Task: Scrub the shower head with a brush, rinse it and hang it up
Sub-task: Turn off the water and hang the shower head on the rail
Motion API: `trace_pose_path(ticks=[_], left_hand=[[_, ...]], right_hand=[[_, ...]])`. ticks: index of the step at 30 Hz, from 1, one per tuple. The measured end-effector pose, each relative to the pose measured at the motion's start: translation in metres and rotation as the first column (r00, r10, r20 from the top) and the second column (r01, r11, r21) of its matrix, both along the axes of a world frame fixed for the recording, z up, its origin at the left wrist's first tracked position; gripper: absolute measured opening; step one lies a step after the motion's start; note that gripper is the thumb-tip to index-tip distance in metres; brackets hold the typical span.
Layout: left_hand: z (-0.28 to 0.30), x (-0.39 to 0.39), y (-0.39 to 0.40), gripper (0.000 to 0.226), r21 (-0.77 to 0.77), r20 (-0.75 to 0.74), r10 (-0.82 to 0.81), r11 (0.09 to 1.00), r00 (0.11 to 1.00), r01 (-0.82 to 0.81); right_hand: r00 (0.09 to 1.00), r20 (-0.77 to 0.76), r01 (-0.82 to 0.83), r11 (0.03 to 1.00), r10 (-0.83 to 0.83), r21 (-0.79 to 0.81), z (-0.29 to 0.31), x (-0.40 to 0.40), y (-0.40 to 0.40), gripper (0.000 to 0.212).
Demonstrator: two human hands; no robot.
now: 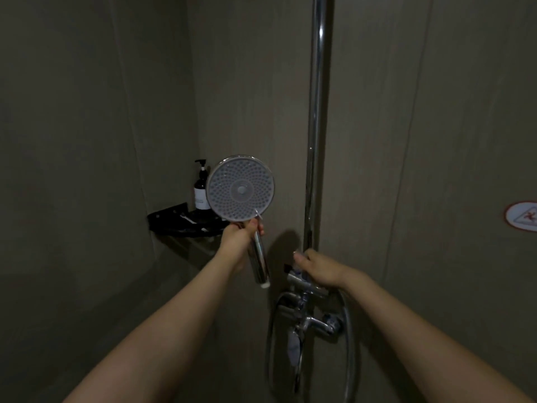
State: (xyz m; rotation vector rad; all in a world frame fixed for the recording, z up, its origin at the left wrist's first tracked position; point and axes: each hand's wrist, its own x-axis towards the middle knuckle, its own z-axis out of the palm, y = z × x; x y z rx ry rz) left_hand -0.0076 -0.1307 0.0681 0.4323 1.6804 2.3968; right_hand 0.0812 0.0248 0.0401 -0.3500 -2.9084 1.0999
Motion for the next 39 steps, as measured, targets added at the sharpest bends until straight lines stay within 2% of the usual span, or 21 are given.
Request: trace_pose_path(ticks=[1,3,6,8,10,15,19,24,29,32,36,39], left_hand=[[0.005,-0.001,-0.005,0.021,0.028,0.012,0.023,0.999,1.0,-0.023],[0.016,-0.001,-0.022,0.021,0.096,0.027,0.071,0.993,0.997,-0.073],[0.035,-0.003,-0.045,0.018,0.199,0.055,0.135,0.969,0.989,-0.143],[0.043,-0.008,-0.055,0.011,0.251,0.112,0.17,0.948,0.979,-0.194],[0.049,-0.01,-0.06,0.011,0.325,0.177,0.176,0.918,0.968,-0.227],[0.058,-0.003,-0.07,0.018,0.488,0.325,0.178,0.81,0.929,-0.325],[0.059,-0.008,-0.078,0.017,0.494,0.399,0.229,0.762,0.888,-0.419],[0.059,-0.013,-0.078,0.015,0.477,0.409,0.244,0.764,0.879,-0.434],[0.054,-0.016,-0.078,0.013,0.463,0.409,0.252,0.771,0.877,-0.437],[0.05,-0.019,-0.076,0.013,0.461,0.42,0.25,0.769,0.873,-0.442],[0.044,-0.019,-0.075,0.01,0.462,0.432,0.227,0.775,0.873,-0.43],[0.042,-0.017,-0.074,0.013,0.461,0.446,0.224,0.773,0.867,-0.437]], right_hand=[[0.999,0.043,0.003,1.0,-0.002,-0.025,0.006,0.0,-0.003,0.043],[0.997,0.062,-0.044,0.999,0.045,-0.015,0.014,-0.001,-0.01,0.029],[0.993,-0.071,-0.085,0.989,0.095,0.123,0.023,-0.006,-0.019,0.005],[0.972,-0.178,-0.131,0.982,0.154,0.137,0.029,-0.01,-0.027,0.013],[0.955,-0.214,-0.171,0.972,0.204,0.162,0.033,-0.012,-0.038,0.012],[0.93,-0.333,-0.079,0.97,0.155,0.231,0.04,-0.011,-0.067,0.022],[0.936,-0.321,-0.095,0.983,0.142,0.157,0.044,-0.008,-0.082,0.03],[0.955,-0.208,-0.18,0.971,0.211,0.158,0.043,-0.012,-0.089,0.009],[0.937,-0.272,-0.202,0.975,0.22,0.094,0.038,-0.005,-0.09,0.016],[0.924,-0.315,-0.192,0.975,0.217,0.108,0.038,-0.005,-0.089,0.021],[0.936,-0.275,-0.195,0.974,0.22,0.117,0.039,-0.005,-0.092,0.026],[0.946,-0.241,-0.209,0.976,0.216,0.058,0.039,-0.003,-0.092,0.021]])
